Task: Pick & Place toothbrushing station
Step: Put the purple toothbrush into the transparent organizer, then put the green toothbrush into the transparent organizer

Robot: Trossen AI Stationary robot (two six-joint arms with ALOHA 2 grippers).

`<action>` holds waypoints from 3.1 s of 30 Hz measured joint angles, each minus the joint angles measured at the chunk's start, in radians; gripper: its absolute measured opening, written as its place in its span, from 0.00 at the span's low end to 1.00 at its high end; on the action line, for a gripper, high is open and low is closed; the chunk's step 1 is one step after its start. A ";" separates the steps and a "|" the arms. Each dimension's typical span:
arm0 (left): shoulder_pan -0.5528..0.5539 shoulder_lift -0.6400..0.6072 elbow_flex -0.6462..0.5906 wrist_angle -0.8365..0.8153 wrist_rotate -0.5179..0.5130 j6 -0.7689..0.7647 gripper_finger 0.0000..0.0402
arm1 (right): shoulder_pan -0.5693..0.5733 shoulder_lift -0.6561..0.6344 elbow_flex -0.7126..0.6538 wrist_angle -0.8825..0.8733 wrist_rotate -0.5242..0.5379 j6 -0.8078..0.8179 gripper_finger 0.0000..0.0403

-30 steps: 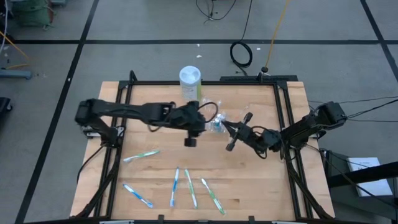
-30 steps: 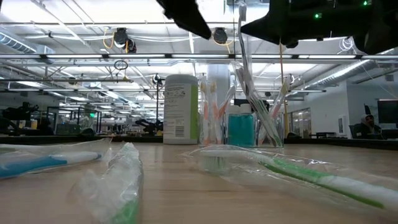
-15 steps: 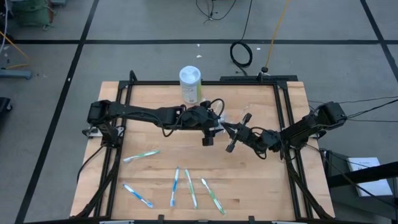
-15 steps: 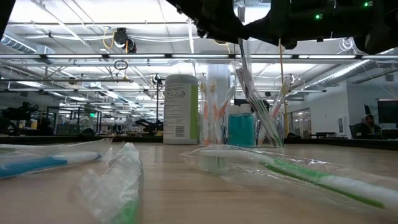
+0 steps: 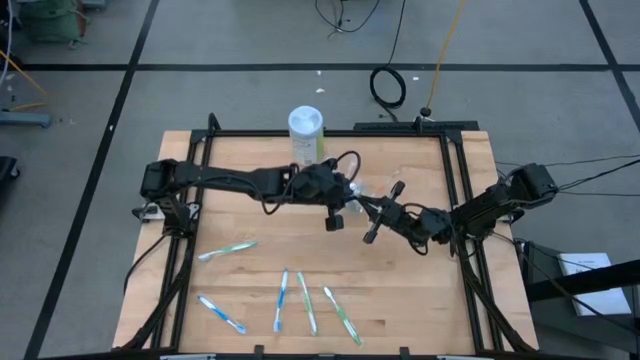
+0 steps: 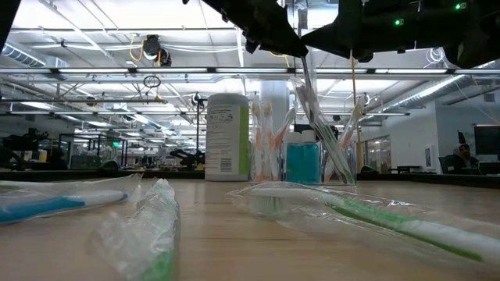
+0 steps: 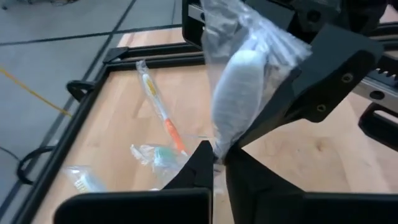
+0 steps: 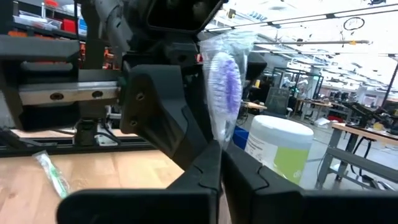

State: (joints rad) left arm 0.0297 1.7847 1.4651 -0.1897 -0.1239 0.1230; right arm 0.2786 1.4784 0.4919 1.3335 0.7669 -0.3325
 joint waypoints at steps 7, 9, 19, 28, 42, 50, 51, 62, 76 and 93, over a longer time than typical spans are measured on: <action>0.003 -0.045 0.000 -0.075 0.015 -0.058 0.07 | 0.012 -0.001 0.000 -0.015 0.003 -0.027 0.15; 0.004 -0.073 0.000 -0.122 0.006 -0.077 0.04 | 0.025 -0.008 0.000 -0.032 0.055 -0.039 0.21; 0.031 -0.165 -0.013 -0.266 -0.122 -0.070 0.02 | 0.115 -0.155 -0.001 -0.471 0.194 0.215 0.44; 0.142 -0.162 -0.276 0.090 -0.079 -0.186 0.02 | 0.129 -0.341 -0.001 -1.029 -0.327 0.684 0.39; 0.157 -0.143 -0.390 0.220 -0.018 -0.290 0.04 | 0.129 -0.289 -0.119 -0.832 -0.508 0.726 0.32; 0.145 -0.210 -0.375 0.243 0.051 -0.229 0.04 | 0.129 -0.290 -0.121 -0.813 -0.508 0.714 0.32; 0.139 -0.229 -0.374 0.204 0.053 -0.229 0.04 | 0.129 -0.290 -0.121 -0.814 -0.508 0.714 0.32; 0.039 -0.304 -0.375 0.015 0.011 -0.242 0.04 | 0.127 -0.290 -0.123 -0.805 -0.507 0.712 0.32; 0.033 -0.124 -0.375 0.033 -0.053 -0.312 0.16 | 0.127 -0.289 -0.123 -0.776 -0.508 0.710 0.32; -0.004 -0.327 -0.375 -0.230 -0.062 -0.280 0.49 | 0.127 -0.289 -0.123 -0.776 -0.508 0.711 0.32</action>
State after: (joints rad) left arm 0.0262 1.4582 1.0901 -0.4192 -0.1858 -0.1570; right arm 0.4057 1.1892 0.3691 0.5573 0.2592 0.3782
